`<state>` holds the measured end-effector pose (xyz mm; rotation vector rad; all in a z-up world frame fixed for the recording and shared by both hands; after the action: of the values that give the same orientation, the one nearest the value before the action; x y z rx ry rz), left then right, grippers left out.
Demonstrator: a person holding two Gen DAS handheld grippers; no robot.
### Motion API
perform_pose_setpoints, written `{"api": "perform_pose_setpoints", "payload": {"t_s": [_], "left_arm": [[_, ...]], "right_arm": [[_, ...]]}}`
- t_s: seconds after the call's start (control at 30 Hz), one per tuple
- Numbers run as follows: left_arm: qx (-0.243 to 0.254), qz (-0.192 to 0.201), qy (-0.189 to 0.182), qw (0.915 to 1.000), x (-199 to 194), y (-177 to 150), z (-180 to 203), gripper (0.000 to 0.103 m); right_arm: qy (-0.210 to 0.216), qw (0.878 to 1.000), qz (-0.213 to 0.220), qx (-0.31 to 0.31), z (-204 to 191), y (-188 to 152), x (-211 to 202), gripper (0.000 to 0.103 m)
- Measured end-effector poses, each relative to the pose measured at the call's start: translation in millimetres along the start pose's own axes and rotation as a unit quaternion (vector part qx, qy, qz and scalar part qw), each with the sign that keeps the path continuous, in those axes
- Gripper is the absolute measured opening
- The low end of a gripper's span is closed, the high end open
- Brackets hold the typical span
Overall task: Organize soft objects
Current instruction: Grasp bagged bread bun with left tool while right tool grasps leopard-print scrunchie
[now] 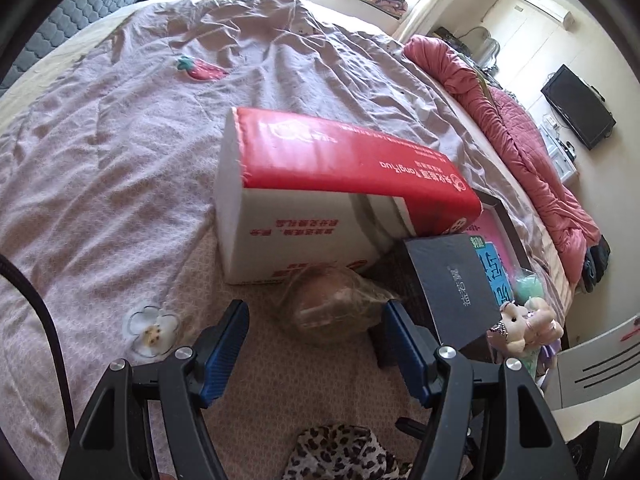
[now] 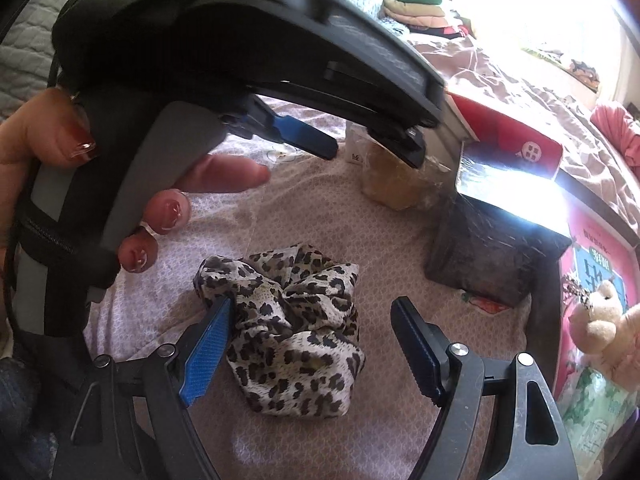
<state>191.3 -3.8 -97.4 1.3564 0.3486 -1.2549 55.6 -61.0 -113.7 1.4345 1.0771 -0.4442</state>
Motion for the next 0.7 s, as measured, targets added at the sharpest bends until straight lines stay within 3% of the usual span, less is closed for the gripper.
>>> {"api": "perform_pose_setpoints", "payload": {"t_s": [0.2, 0.37, 0.57, 0.7], "left_arm": [[-0.007, -0.009, -0.013, 0.9999, 11.8, 0.0, -2.2, 0.068], [-0.016, -0.008, -0.028, 0.9994, 17.1, -1.4, -5.3, 0.062], [-0.019, -0.001, -0.036, 0.9992, 15.8, -2.8, -5.9, 0.053], [-0.014, 0.001, -0.032, 0.9994, 13.2, -3.5, -2.7, 0.05]], "right_arm": [[0.0, 1.0, 0.002, -0.007, -8.2, -1.3, 7.9, 0.08], [0.031, 1.0, -0.003, 0.0, -9.6, -1.0, 9.3, 0.046], [0.039, 0.999, -0.004, 0.001, -7.3, 1.5, 3.6, 0.027], [0.033, 0.999, 0.002, 0.015, 2.5, 5.1, -1.9, 0.023]]}}
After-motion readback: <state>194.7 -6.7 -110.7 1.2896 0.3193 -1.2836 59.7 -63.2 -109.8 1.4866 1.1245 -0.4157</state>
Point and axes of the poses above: each gripper's, at about its wrist camera, not at the fingertips, and x roughly the way its jaws point, z to its right, y to its top, the point moved 3 cm from there along x, roughly the way its jaws point, and after that the axes turned 14 degrees about x, right-handed, at the moved point
